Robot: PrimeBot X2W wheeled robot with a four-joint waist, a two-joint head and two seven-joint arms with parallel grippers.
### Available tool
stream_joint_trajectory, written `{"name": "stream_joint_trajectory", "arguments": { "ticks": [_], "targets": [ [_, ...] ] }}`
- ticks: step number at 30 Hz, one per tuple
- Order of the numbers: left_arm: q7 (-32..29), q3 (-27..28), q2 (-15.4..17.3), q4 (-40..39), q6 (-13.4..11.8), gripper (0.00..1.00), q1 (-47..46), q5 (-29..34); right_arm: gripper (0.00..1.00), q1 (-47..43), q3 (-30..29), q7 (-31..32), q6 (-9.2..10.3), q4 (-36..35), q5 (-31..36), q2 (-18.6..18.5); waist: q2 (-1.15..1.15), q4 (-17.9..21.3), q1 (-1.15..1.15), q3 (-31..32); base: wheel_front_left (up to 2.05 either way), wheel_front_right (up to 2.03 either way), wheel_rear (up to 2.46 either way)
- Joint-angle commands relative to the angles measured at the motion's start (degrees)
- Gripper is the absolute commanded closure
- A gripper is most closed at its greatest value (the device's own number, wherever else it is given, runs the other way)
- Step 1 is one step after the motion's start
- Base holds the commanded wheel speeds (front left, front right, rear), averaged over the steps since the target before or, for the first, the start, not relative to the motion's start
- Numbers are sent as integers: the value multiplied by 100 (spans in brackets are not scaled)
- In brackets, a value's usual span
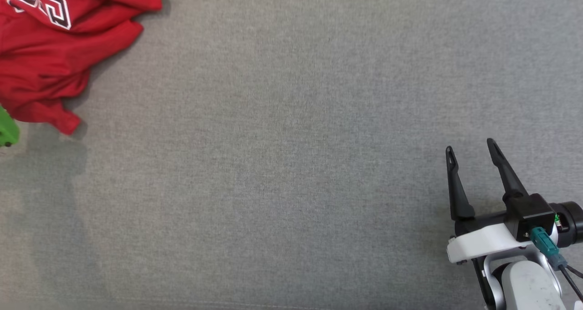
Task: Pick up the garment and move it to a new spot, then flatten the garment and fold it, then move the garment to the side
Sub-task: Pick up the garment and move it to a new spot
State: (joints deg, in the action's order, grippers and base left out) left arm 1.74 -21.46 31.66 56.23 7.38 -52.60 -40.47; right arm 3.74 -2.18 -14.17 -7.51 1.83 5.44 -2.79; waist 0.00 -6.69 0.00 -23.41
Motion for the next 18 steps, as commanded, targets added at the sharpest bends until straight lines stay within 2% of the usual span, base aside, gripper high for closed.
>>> {"name": "stream_joint_trajectory", "arguments": {
  "ticks": [1,7,12,15,18],
  "targets": [
    [-11,-72,149,-81,6,100,-139,32,0,-8,-11,-42,4,93,-94,-18,0,44,0,557,0,0,0],
    [-276,-666,550,-745,6,100,-276,139,0,-199,-120,-100,4,587,-410,-17,0,115,0,1480,0,0,0],
    [-584,-1281,767,-1587,6,100,-367,115,0,-420,-148,-107,4,740,-655,-16,0,363,0,2200,0,0,0],
    [-711,-1608,747,-2135,6,100,-445,-27,0,-530,-171,-105,4,740,-726,-18,0,558,0,2430,0,0,0],
    [-755,-1873,559,-2654,6,100,-473,-260,0,-606,-174,-105,4,748,-760,-18,0,815,0,2560,0,0,0]
  ]
}}
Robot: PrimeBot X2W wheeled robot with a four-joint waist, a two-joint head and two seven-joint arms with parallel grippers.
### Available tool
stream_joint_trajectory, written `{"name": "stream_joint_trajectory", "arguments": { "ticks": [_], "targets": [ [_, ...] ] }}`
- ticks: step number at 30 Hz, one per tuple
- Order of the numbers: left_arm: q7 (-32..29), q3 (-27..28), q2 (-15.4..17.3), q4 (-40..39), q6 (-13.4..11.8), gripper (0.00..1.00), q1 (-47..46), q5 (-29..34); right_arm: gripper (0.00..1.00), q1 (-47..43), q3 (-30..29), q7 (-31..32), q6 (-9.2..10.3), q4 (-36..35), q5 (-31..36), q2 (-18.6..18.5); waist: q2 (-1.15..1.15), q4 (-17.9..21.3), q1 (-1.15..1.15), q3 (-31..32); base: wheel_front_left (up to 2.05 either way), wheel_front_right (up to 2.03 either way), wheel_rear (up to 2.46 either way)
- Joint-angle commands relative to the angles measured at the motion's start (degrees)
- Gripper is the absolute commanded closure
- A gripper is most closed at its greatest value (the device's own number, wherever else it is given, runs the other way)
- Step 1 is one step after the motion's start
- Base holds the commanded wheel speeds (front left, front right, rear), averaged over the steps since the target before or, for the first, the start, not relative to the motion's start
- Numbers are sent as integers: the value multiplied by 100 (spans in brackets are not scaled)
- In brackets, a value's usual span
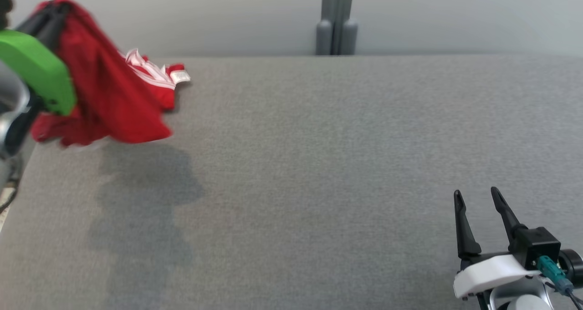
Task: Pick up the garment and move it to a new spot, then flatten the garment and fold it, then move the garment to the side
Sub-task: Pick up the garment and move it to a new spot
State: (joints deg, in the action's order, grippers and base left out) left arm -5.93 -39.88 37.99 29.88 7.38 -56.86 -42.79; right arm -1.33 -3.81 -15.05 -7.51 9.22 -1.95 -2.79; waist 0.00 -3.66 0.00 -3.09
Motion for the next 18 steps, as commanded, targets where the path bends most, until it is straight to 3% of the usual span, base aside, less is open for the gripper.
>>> {"name": "stream_joint_trajectory", "arguments": {
  "ticks": [1,9,15,18],
  "targets": [
    [-1,-110,-162,-162,6,100,-36,-132,0,-120,-24,-18,4,7,-38,-18,0,584,0,552,0,0,0],
    [201,-905,-1093,-1015,6,100,301,-854,0,-146,-53,-19,4,2,-77,-17,0,1265,0,484,0,0,0],
    [544,-1425,-1868,-499,6,100,832,-1103,0,9,56,-19,4,-33,-113,-17,0,1725,0,121,0,0,0],
    [765,-1566,-2149,142,4,100,1005,-1075,0,149,152,-19,4,-64,-164,-14,0,1894,0,-191,0,0,0]
  ]
}}
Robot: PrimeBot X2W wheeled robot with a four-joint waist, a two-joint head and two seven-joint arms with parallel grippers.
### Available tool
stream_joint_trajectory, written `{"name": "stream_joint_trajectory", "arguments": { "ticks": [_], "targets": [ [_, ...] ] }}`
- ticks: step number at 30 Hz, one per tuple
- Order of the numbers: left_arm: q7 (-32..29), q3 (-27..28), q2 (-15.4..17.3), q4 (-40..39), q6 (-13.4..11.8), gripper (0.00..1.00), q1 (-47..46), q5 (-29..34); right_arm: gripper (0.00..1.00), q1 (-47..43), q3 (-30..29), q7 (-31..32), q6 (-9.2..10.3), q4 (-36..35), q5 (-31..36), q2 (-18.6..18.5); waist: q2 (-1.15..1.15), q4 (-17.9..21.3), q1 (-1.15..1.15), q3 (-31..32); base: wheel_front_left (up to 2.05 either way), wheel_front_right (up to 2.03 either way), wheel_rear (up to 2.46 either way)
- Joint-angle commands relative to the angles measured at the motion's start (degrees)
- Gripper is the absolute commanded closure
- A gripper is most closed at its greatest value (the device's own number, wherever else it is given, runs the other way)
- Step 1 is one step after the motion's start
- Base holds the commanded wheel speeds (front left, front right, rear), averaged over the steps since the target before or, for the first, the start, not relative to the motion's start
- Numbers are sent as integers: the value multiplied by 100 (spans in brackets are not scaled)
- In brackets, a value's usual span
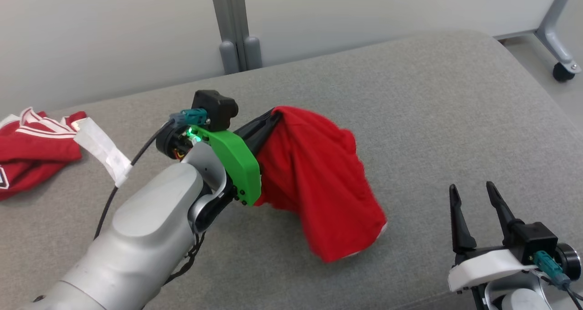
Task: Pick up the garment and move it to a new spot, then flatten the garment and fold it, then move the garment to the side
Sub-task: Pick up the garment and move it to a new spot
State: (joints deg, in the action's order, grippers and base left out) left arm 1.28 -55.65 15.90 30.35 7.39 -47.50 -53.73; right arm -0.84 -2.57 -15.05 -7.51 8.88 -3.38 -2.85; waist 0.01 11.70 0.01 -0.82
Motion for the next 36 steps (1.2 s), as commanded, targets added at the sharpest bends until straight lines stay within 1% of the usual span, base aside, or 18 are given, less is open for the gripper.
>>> {"name": "stream_joint_trajectory", "arguments": {
  "ticks": [1,3,7,11,14,17,18,19,20,21,24,27,32,36],
  "targets": [
    [150,-51,-25,354,-33,100,79,120,0,149,78,-19,4,-34,-53,-4,-1,420,-1,-538,0,0,0],
    [386,-183,-180,848,-152,100,55,387,0,241,118,-19,4,-40,-96,-8,-1,499,-1,-712,0,0,0],
    [792,-126,-517,1774,-434,100,109,411,0,388,190,-19,4,-64,-179,-8,-1,579,-1,-980,0,0,0],
    [1090,-77,-672,2452,-520,100,7,472,0,480,217,-19,4,-63,-184,-7,-1,535,-1,-1099,0,0,0],
    [1279,23,-781,2740,-630,100,-125,517,0,494,225,-19,4,-48,-133,-7,-1,449,-1,-1095,0,0,0],
    [1351,142,-862,2923,-565,100,-217,497,0,490,245,-19,4,-16,-89,-7,-1,342,-1,-1026,0,0,0],
    [1365,161,-885,2978,-539,97,-230,495,0,490,254,-19,4,-7,-98,-8,-1,318,-1,-1001,0,0,0],
    [1380,165,-914,3029,-504,57,-256,528,0,491,267,-19,4,2,-85,-9,-1,288,-1,-964,0,0,0],
    [1387,171,-934,3057,-482,11,-261,540,0,486,280,-19,4,7,-80,-9,-1,269,-1,-936,0,0,0],
    [1395,182,-968,3095,-446,0,-243,551,0,474,283,-19,4,19,-79,-9,-1,240,-1,-893,0,0,0],
    [1395,275,-1047,3069,-390,0,-173,595,0,406,276,-19,4,29,-58,-9,-1,152,-1,-767,0,0,0],
    [1393,478,-1066,2813,-426,0,-24,719,0,305,219,-19,4,64,-21,-9,-1,0,-1,-548,0,0,0],
    [1387,958,-1042,2217,-560,0,450,1049,0,112,95,-20,4,118,81,-9,-1,-316,-1,-56,0,0,0],
    [1385,1546,-1025,1544,-793,0,1019,1339,0,16,-41,-20,4,68,121,-7,-1,-642,-1,221,0,0,0]
  ]
}}
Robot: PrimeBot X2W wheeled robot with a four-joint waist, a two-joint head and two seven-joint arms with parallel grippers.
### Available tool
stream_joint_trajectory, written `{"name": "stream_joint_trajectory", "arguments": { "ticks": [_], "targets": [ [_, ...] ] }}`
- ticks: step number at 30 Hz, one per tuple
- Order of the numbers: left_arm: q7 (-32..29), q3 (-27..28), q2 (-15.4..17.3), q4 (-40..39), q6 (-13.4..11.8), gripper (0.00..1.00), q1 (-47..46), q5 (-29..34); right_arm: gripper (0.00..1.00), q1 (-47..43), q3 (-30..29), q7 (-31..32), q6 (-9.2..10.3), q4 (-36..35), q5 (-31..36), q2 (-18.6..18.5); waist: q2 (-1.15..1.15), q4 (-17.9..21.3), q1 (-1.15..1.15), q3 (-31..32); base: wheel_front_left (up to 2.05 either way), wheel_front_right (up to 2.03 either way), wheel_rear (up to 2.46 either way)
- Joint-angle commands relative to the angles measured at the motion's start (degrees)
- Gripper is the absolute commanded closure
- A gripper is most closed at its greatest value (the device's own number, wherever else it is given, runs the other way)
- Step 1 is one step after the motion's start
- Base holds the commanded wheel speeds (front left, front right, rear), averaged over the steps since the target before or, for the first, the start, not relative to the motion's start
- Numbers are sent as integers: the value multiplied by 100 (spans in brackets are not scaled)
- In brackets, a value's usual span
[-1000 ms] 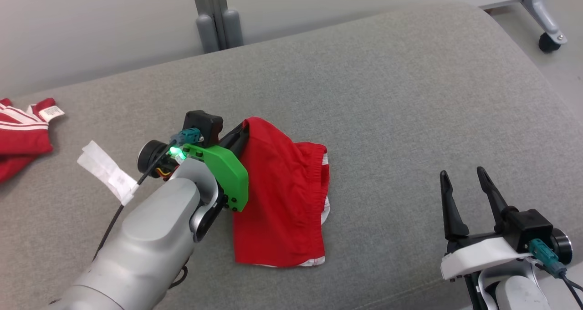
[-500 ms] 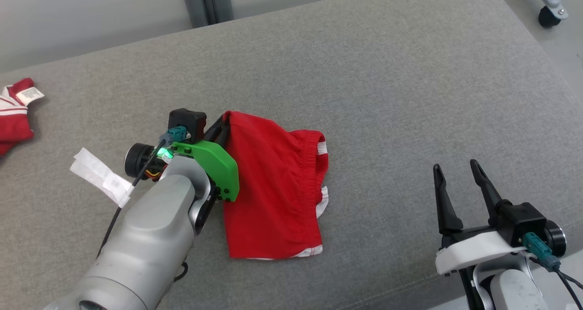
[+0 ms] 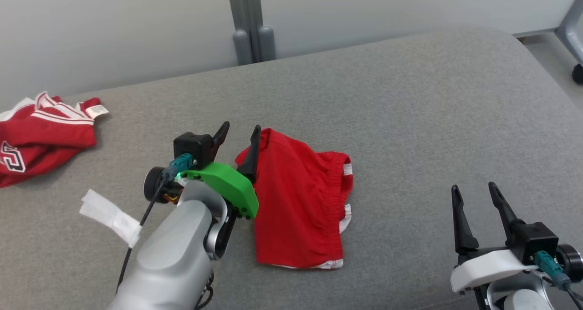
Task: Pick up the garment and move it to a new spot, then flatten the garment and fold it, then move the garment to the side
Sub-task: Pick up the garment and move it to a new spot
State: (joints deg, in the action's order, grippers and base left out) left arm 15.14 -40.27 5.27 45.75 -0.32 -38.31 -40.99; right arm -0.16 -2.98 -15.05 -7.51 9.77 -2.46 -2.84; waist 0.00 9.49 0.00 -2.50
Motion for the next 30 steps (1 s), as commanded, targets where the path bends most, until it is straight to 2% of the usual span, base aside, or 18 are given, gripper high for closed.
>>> {"name": "stream_joint_trajectory", "arguments": {
  "ticks": [1,7,14,22,30],
  "targets": [
    [-1,160,43,-200,-88,0,316,167,0,-77,-29,-20,4,-37,22,-8,0,-509,0,447,0,0,0],
    [-2,896,126,-1334,-376,0,1512,826,0,-178,-41,-20,4,-119,-89,-10,0,-817,0,607,0,0,0],
    [-1,1536,222,-2386,-545,0,2956,1403,0,-482,100,-20,4,-112,-229,-11,0,-951,0,677,0,0,0],
    [-2,2021,163,-2928,-550,0,3916,1806,0,-858,63,-20,4,-98,-419,-11,0,-1109,0,721,0,0,0],
    [-2,2238,8,-2923,-410,0,4060,2068,0,-807,110,-20,4,-7,-457,-11,0,-1083,0,725,0,0,0]
  ]
}}
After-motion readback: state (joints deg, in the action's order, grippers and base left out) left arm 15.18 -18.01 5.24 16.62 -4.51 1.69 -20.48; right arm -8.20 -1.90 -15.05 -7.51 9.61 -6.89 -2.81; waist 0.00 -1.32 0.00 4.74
